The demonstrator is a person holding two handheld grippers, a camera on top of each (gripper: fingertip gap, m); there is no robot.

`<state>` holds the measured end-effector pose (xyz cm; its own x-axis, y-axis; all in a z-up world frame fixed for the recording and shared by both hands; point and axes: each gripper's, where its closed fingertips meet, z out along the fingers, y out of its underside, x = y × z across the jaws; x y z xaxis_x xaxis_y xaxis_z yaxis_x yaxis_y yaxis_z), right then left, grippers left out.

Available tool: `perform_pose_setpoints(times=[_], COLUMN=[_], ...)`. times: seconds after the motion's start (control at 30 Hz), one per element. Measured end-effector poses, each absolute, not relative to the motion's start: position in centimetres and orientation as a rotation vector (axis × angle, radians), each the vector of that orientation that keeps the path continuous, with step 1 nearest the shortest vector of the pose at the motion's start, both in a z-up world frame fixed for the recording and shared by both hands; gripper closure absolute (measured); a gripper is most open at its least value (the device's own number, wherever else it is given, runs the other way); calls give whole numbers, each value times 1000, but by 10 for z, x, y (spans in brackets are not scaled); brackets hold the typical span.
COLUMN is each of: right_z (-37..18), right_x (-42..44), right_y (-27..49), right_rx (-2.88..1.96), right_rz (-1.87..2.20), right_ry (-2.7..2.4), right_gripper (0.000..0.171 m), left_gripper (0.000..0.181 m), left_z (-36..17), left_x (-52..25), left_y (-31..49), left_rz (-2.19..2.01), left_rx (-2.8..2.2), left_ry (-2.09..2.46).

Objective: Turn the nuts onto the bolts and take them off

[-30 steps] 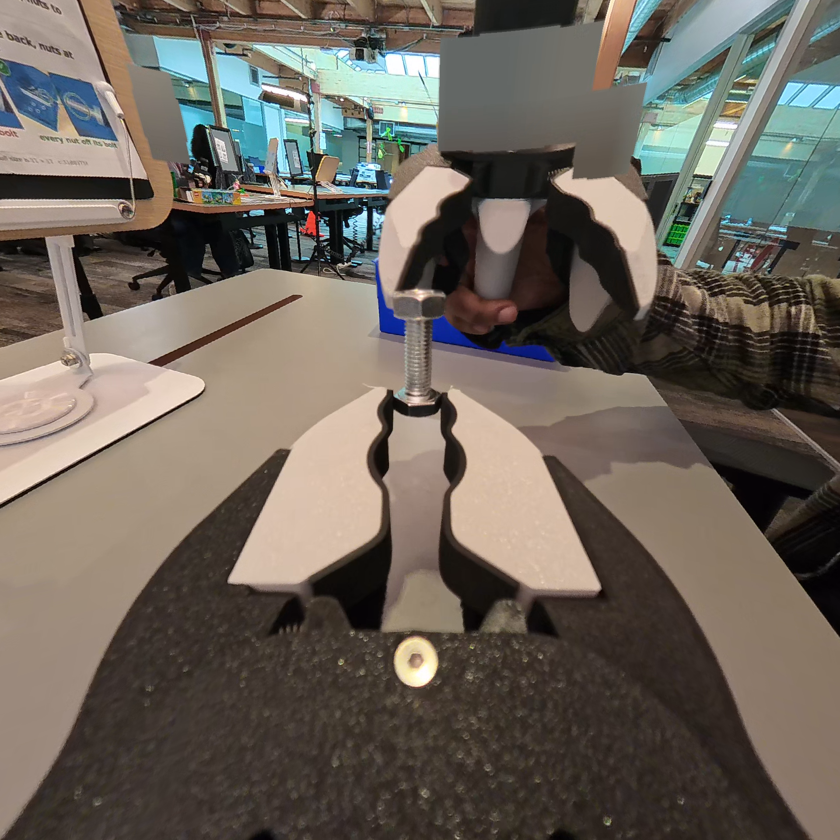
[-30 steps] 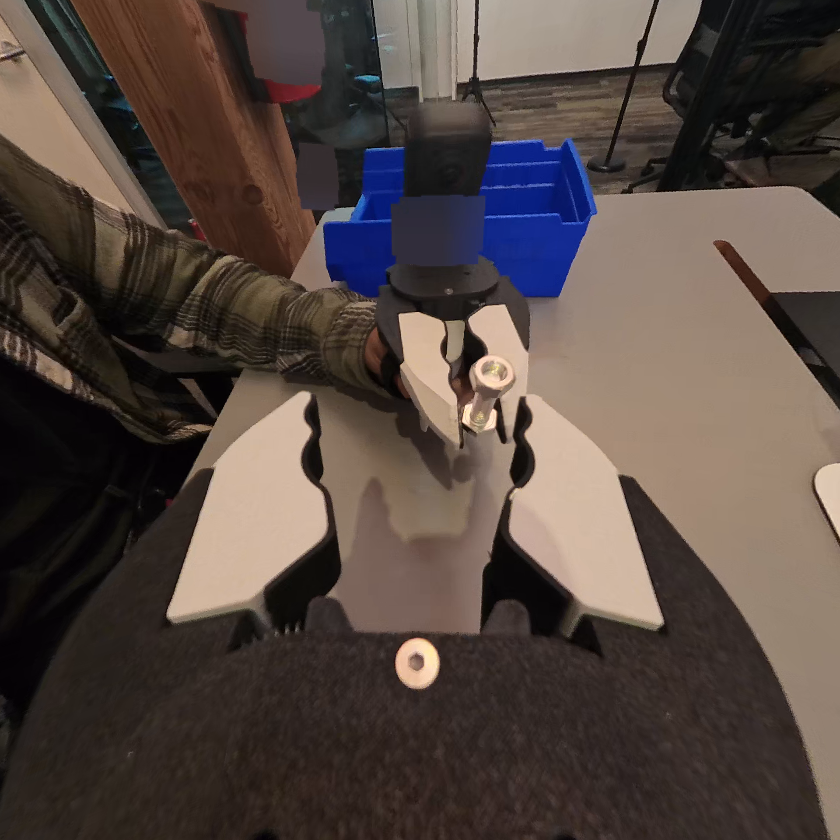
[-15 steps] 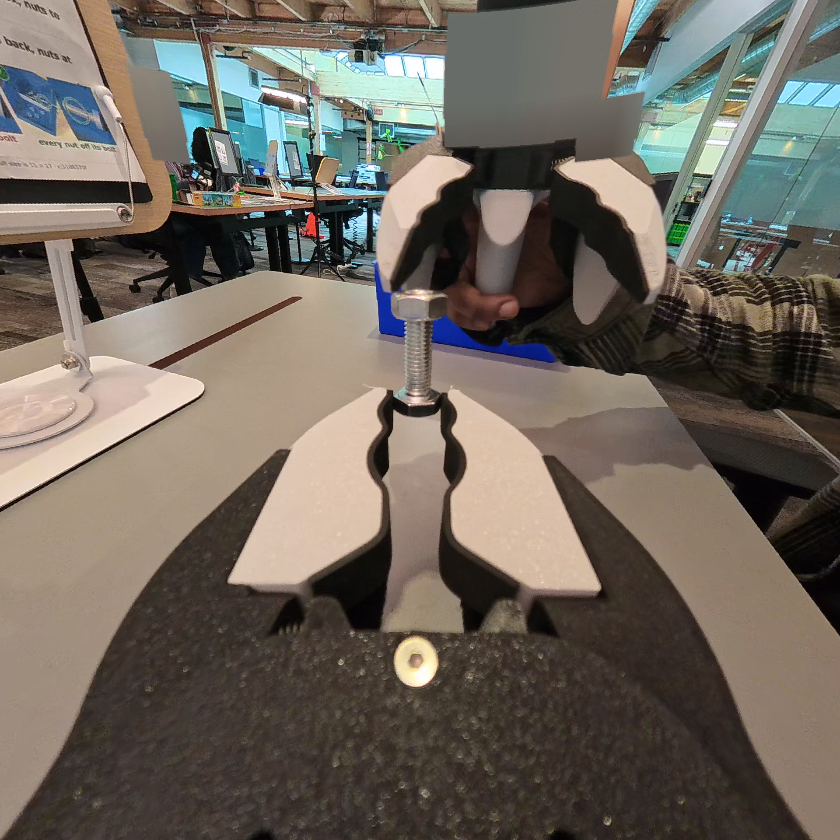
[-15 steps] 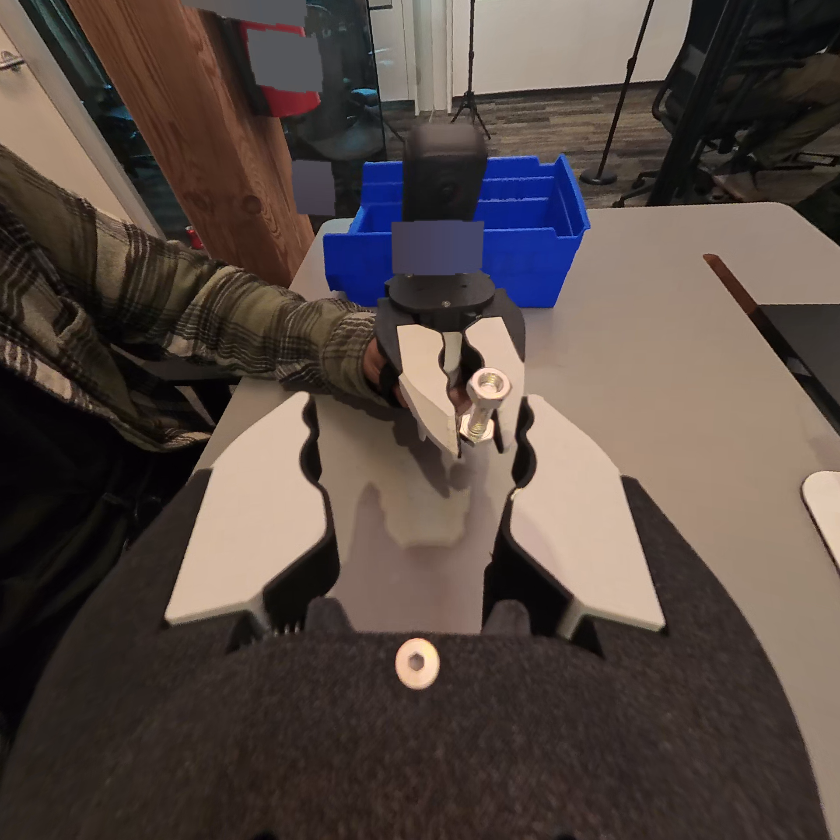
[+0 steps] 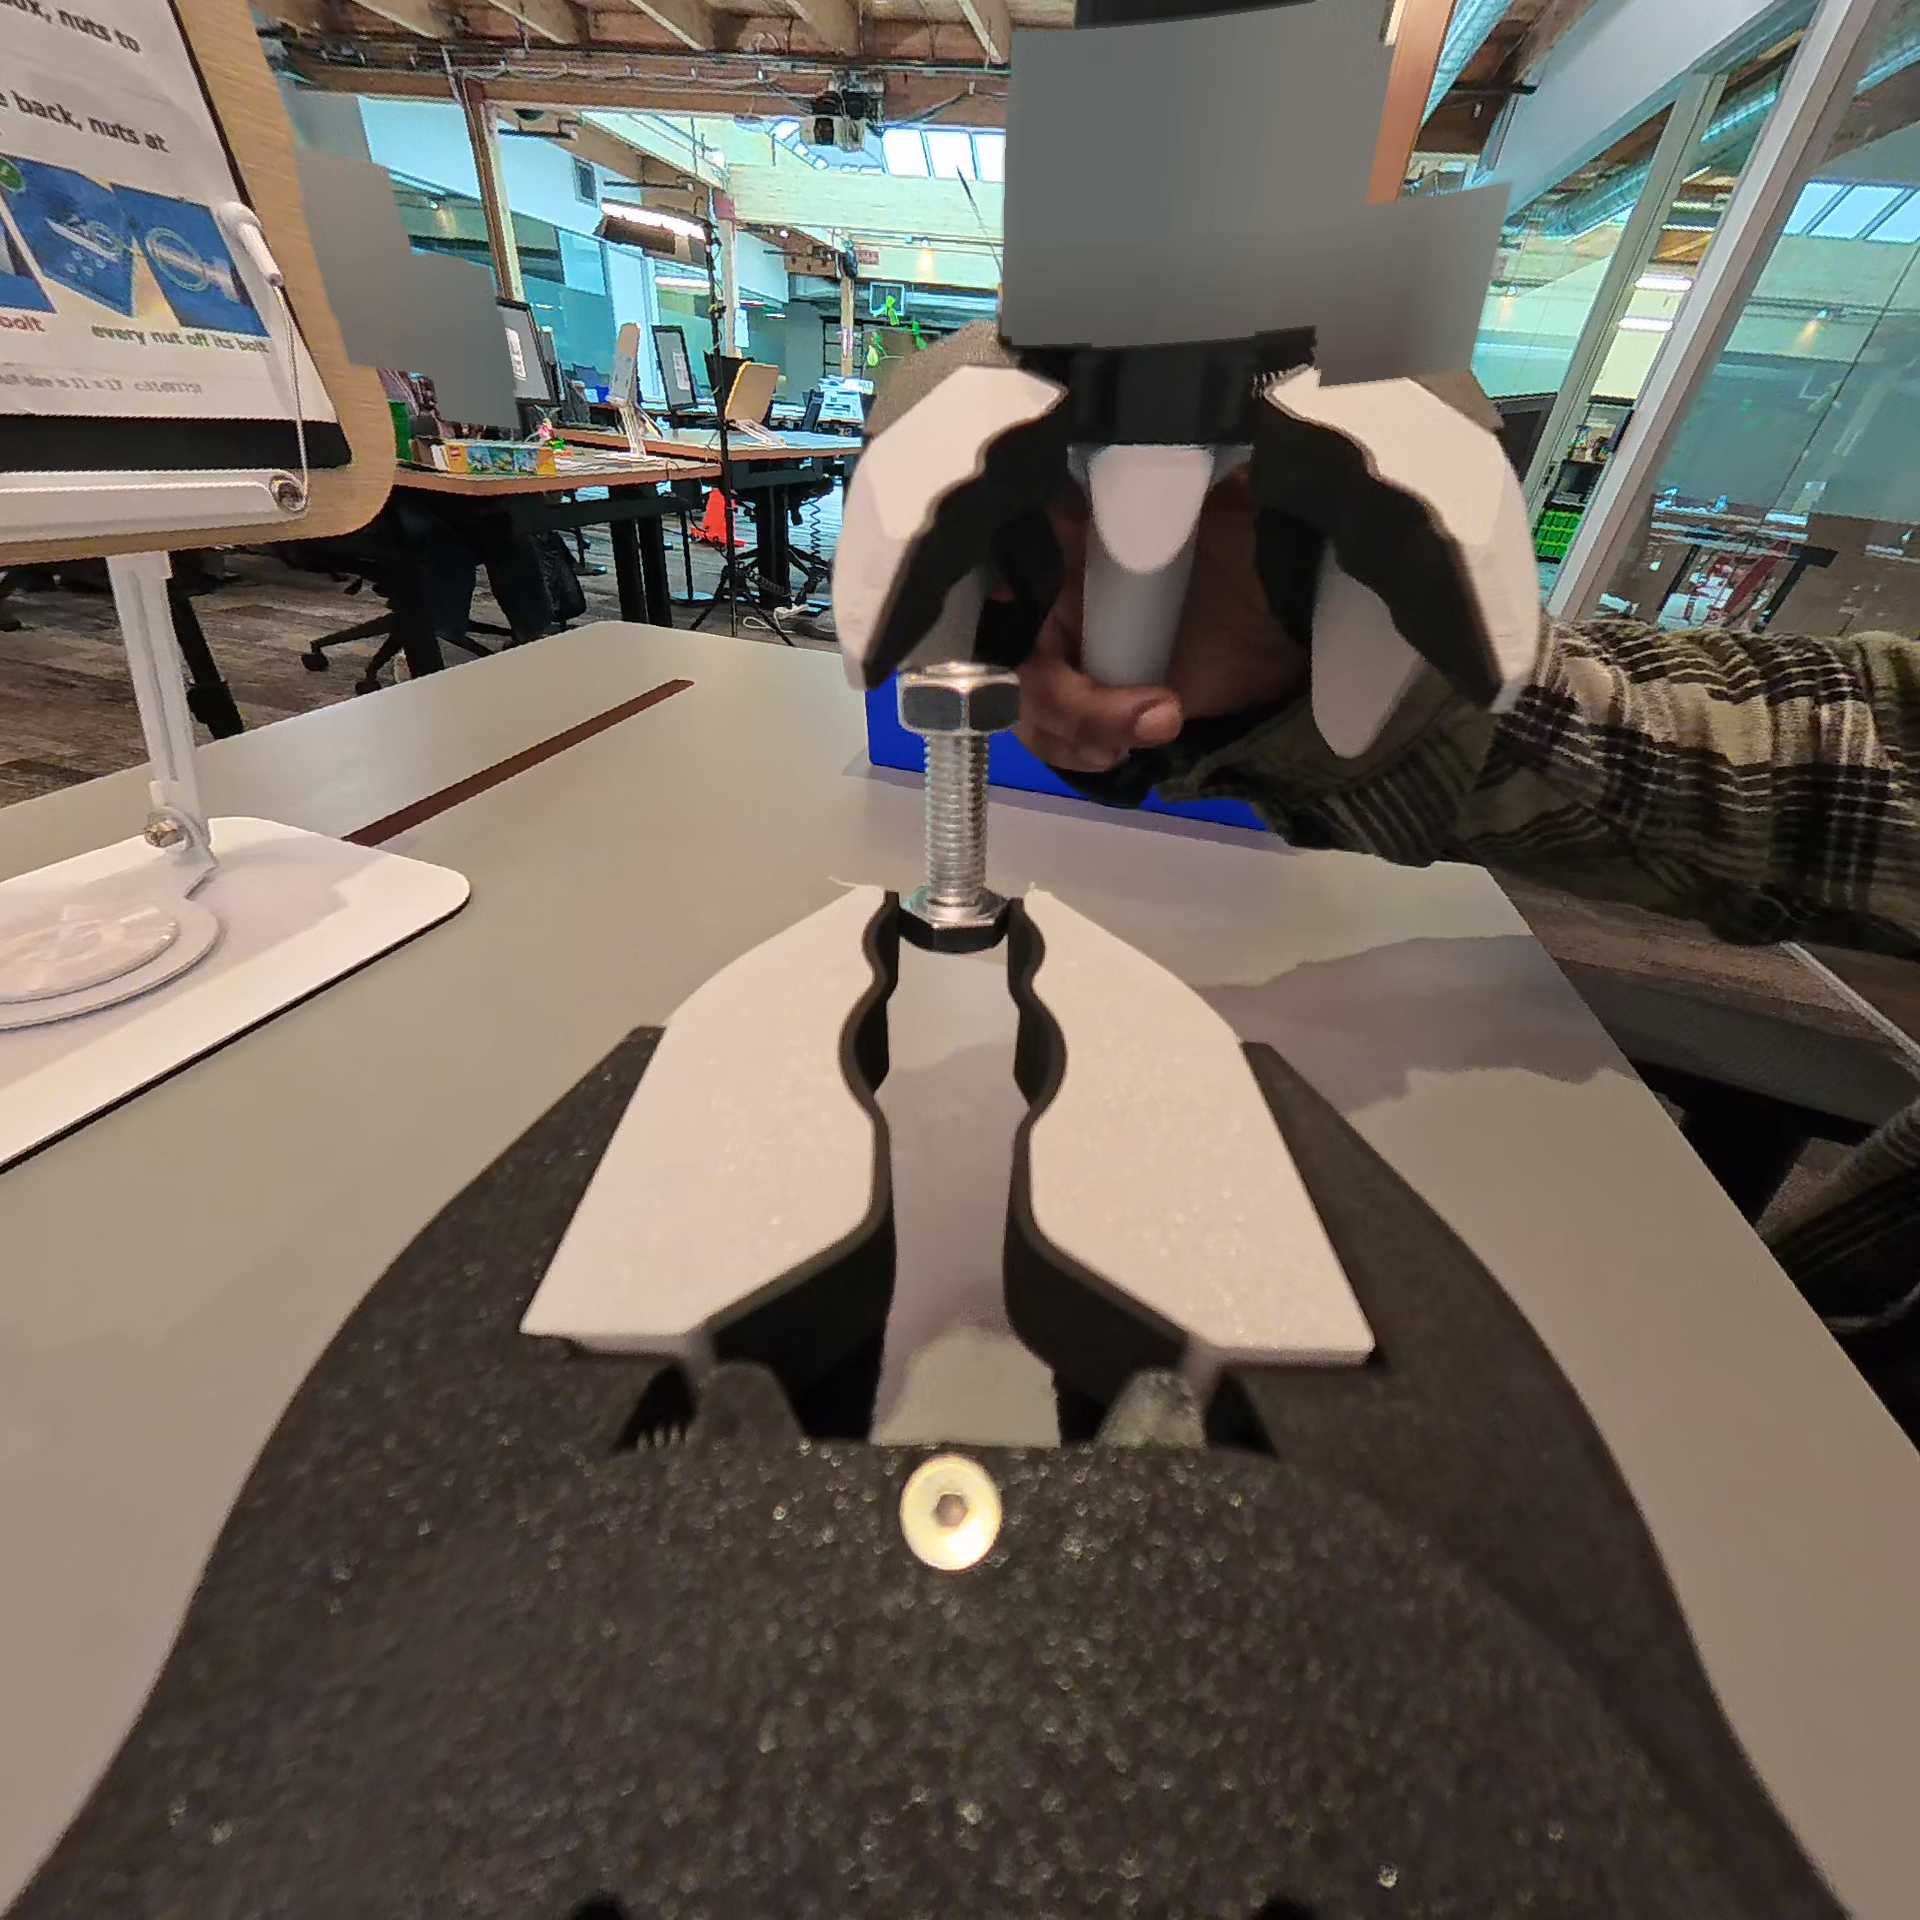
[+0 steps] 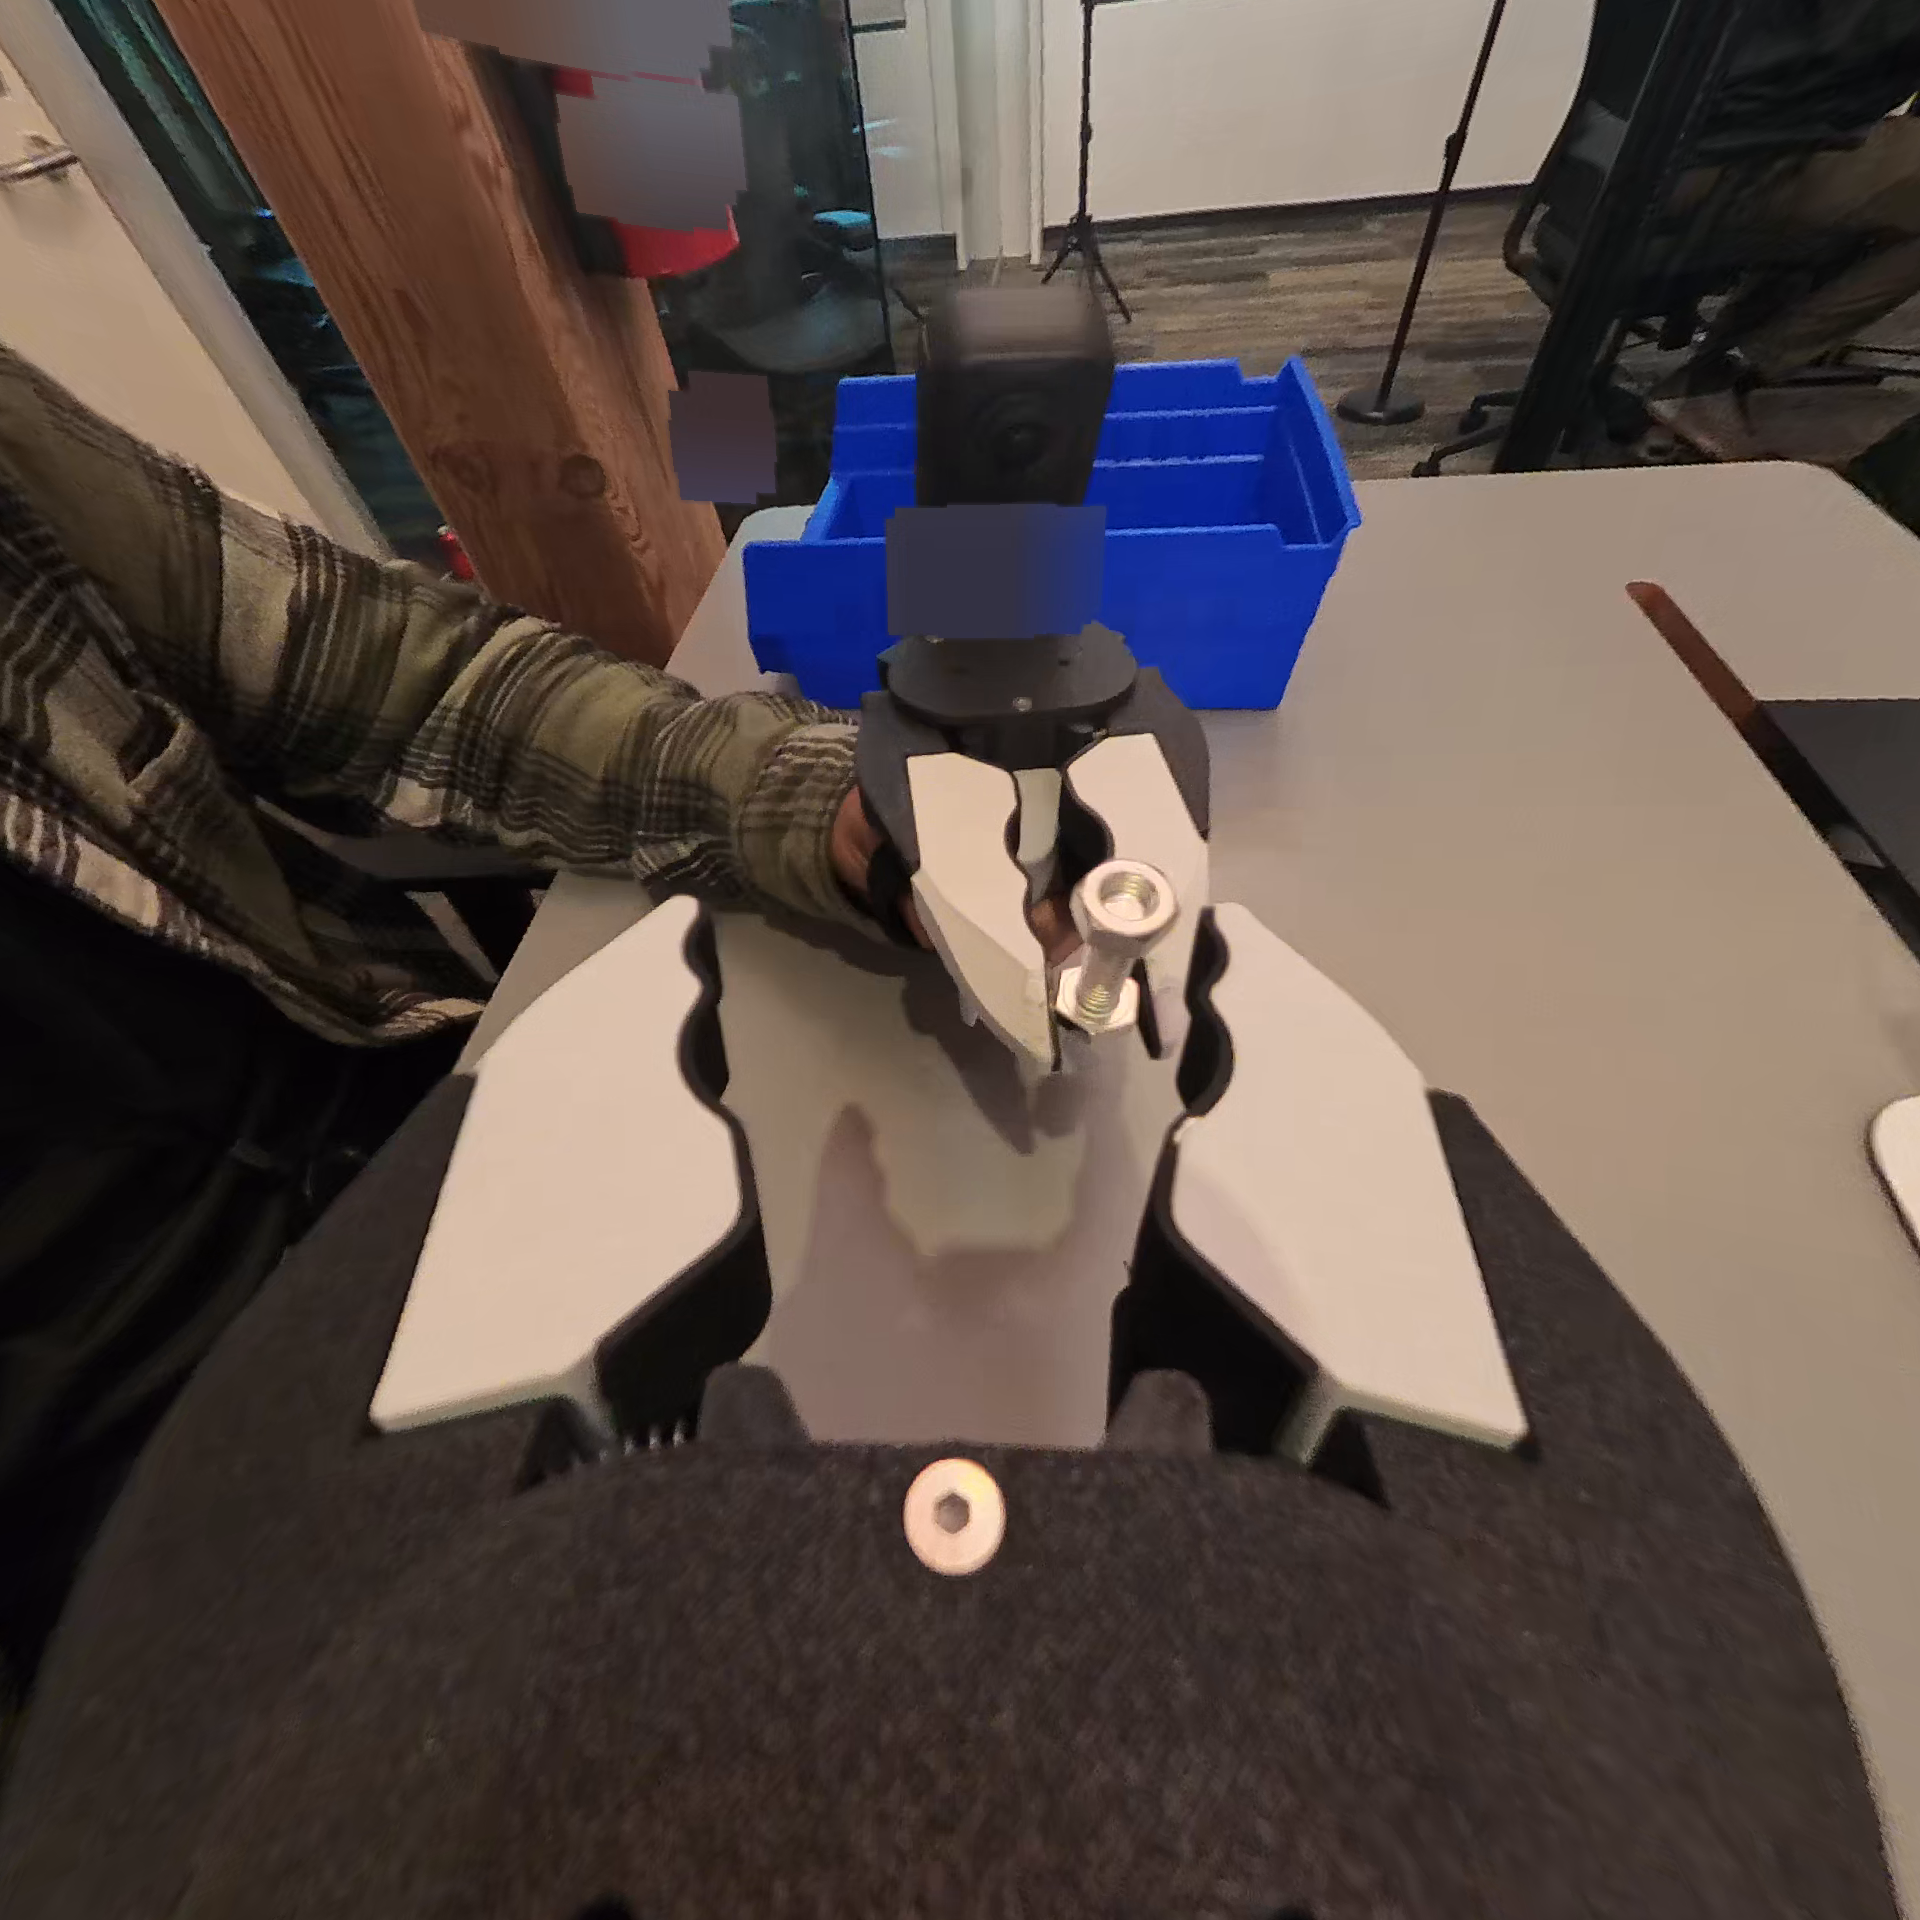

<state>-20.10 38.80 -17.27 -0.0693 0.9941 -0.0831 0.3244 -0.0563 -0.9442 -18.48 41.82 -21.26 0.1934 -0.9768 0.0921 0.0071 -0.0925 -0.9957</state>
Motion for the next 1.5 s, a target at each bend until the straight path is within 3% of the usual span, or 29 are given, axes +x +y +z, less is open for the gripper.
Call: perform_pose_setpoints(times=[0.17, 0.33, 0.53, 0.73, 1.07, 1.23, 1.5], right_z=[-175, -169, -176, -174, -173, -181, -180], right_x=[-195, -199, -199, -204, -202, -199, -206], right_y=[379, 391, 378, 389, 391, 377, 381], right_rx=[-1449, -1464, -1455, -1471, -1469, -1456, -1469], right_rz=[1135, 1147, 1127, 1148, 1149, 1117, 1138], right_ry=[-1506, -1438, -1504, -1456, -1423, -1485, -1456], right_gripper=[94, 85, 91, 83, 82, 89, 81], left_gripper=[162, 162, 162, 162, 162, 162, 162], left_z=[-213, -214, -213, -213, -214, -212, -212], left_x=[-188, -185, -189, -186, -185, -189, -187], left_y=[421, 419, 422, 421, 421, 423, 422], left_rz=[-1124, -1126, -1121, -1122, -1121, -1113, -1104], left_rx=[-1373, -1372, -1376, -1376, -1381, -1382, -1379], left_ry=[1004, 1014, 998, 1005, 1005, 989, 999])
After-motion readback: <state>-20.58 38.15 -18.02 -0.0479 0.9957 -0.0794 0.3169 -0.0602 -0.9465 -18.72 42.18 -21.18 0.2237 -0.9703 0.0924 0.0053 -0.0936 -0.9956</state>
